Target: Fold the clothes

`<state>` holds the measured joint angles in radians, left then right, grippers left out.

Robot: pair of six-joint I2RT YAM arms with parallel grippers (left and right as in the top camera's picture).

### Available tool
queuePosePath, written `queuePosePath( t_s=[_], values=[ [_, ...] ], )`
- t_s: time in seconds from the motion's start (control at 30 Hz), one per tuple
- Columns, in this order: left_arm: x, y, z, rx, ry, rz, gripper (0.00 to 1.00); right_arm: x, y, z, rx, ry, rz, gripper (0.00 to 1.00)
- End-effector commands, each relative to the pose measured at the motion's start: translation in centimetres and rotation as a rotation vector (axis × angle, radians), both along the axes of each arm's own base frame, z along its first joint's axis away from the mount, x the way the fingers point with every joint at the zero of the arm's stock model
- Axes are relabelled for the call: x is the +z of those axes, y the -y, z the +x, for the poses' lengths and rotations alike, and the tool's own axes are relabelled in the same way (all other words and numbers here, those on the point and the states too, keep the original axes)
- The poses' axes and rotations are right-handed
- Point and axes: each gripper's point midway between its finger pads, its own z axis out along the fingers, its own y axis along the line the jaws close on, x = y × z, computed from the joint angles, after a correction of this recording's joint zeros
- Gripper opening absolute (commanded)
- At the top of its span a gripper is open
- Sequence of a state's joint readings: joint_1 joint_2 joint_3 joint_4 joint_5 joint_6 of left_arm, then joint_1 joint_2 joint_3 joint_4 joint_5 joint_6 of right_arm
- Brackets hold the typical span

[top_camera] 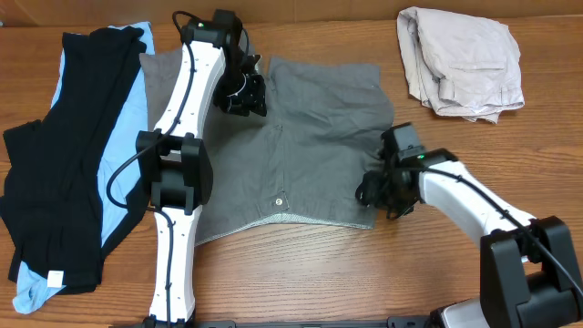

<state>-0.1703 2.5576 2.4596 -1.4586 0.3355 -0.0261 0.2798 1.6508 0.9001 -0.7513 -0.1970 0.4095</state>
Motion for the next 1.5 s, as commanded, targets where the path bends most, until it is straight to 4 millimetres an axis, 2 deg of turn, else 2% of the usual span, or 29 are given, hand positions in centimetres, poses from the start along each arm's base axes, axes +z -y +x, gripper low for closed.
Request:
queuePosePath(
  t_s=[0.0, 0.2, 0.23, 0.27, 0.37, 0.47, 0.57, 0.63, 0.7, 0.8, 0.9, 0.97, 1.03, 1.1, 1.13, 1.2, 1.3, 1.43, 1.47],
  values=[
    [1.1, -1.2, 0.7, 0.025, 0.031, 0.000, 0.50, -0.4, -0.2, -0.6, -0.057, -0.016, -0.026, 0.53],
    [1.1, -2.3, 0.9, 0.047, 0.028, 0.000, 0.50, -0.7, -1.8, -1.9, -0.040, -0.039, -0.031, 0.28],
    [1.1, -2.4, 0.9, 0.049, 0.028, 0.000, 0.50, -0.9, -2.0, -2.3, -0.039, -0.048, -0.033, 0.14],
    [1.1, -2.5, 1.0, 0.051, 0.029, 0.001, 0.50, -1.0, -2.1, -2.8, -0.046, -0.063, -0.038, 0.04],
    [1.1, -2.6, 1.0, 0.053, 0.029, 0.002, 0.50, -1.0, -2.4, -4.7, -0.053, -0.136, -0.049, 0.04],
    [1.0, -2.9, 1.0, 0.054, 0.031, 0.018, 0.51, -0.2, -3.6, -7.4, -0.023, -0.233, 0.002, 0.04],
    [0.8, -3.5, 1.1, 0.054, 0.036, 0.058, 0.52, 1.4, -6.1, -10.3, 0.056, -0.304, 0.081, 0.04],
    [0.7, -3.8, 1.1, 0.055, 0.038, 0.074, 0.52, 2.5, -8.4, -12.3, 0.127, -0.323, 0.133, 0.04],
    [0.7, -3.9, 1.1, 0.055, 0.038, 0.080, 0.54, 3.5, -10.6, -14.6, 0.177, -0.336, 0.148, 0.04],
    [0.7, -4.0, 1.2, 0.056, 0.039, 0.083, 0.54, 4.5, -12.8, -17.4, 0.221, -0.346, 0.139, 0.04],
    [0.6, -4.5, 1.2, 0.057, 0.043, 0.114, 0.54, 5.7, -14.0, -18.2, 0.219, -0.325, 0.148, 0.18],
    [0.5, -4.8, 1.2, 0.057, 0.044, 0.131, 0.54, 7.0, -14.3, -17.1, 0.210, -0.263, 0.167, 0.29],
    [0.5, -4.9, 1.1, 0.057, 0.041, 0.134, 0.54, 8.5, -14.1, -15.2, 0.183, -0.176, 0.175, 0.44],
    [0.5, -4.9, 1.1, 0.055, 0.039, 0.137, 0.54, 10.0, -12.6, -12.5, 0.118, -0.069, 0.144, 0.64],
    [0.5, -4.9, 1.1, 0.054, 0.040, 0.137, 0.54, 10.5, -11.6, -11.3, 0.080, -0.028, 0.120, 0.67],
    [0.5, -4.9, 1.1, 0.054, 0.039, 0.137, 0.54, 11.5, -8.8, -8.1, 0.008, 0.077, 0.064, 0.73],
    [0.5, -4.9, 1.1, 0.054, 0.040, 0.136, 0.55, 12.4, -5.2, -3.1, -0.018, 0.218, 0.037, 0.73],
    [0.5, -4.3, 1.2, 0.049, 0.047, 0.128, 0.61, 11.8, 0.0, 2.8, -0.092, 0.313, -0.003, 0.73],
    [0.4, -4.0, 1.2, 0.043, 0.049, 0.127, 0.62, 11.0, 2.1, 4.7, -0.135, 0.327, -0.023, 0.73]
  ],
)
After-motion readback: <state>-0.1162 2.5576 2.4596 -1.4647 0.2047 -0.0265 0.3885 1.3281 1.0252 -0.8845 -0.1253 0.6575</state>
